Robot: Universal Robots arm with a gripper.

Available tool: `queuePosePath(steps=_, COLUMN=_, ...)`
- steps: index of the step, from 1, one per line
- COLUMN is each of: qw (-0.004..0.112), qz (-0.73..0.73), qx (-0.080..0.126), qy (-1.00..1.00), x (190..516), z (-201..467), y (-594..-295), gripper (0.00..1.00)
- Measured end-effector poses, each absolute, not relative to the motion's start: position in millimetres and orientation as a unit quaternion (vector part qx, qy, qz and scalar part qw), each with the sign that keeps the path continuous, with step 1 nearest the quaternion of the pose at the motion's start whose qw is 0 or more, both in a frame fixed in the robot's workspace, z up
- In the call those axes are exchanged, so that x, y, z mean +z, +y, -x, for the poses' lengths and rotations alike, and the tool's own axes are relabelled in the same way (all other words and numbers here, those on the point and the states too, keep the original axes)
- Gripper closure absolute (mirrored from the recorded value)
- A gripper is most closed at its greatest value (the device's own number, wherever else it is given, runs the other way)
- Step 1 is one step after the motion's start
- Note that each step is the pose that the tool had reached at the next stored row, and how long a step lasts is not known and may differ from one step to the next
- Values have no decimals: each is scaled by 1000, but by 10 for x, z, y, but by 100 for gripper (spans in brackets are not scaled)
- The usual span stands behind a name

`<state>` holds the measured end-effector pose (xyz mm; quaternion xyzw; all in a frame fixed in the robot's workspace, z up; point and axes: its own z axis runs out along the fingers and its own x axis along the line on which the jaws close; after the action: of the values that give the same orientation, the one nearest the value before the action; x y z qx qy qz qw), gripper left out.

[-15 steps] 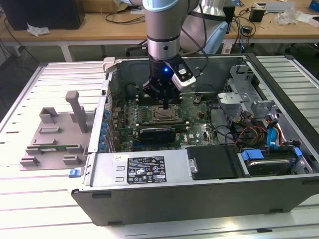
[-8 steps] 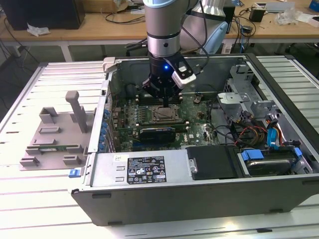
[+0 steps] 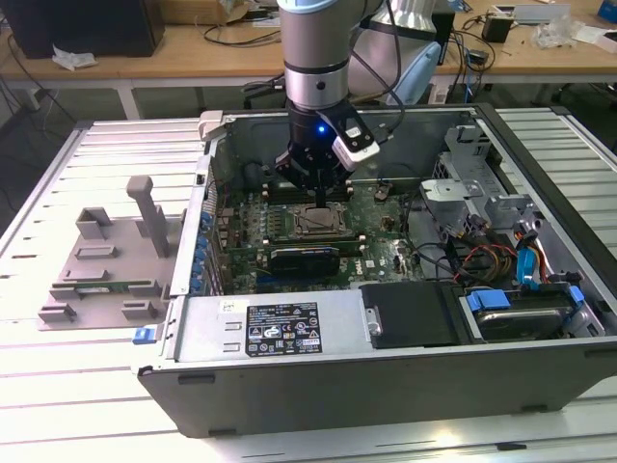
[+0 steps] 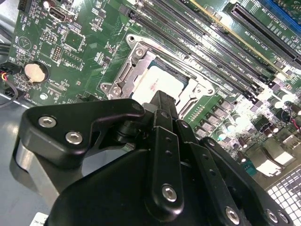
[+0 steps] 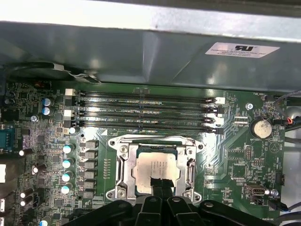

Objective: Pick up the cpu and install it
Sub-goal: 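Install the second cpu locking lever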

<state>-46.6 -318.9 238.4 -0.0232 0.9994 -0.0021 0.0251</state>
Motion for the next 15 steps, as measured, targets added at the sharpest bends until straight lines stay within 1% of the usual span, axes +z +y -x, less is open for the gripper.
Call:
queuePosePath(steps=5, qw=25, qz=23, qx=-2, qy=999, x=2386, z=466, y=-3210, gripper=89)
queuePosePath(steps=11, qw=25, qz=23, qx=-2, qy=999, x=2385, z=466, y=-3405, gripper=89)
queuePosePath(steps=15, qw=25, qz=23, qx=-2, qy=999, x=2385, z=466, y=-3477, gripper=89)
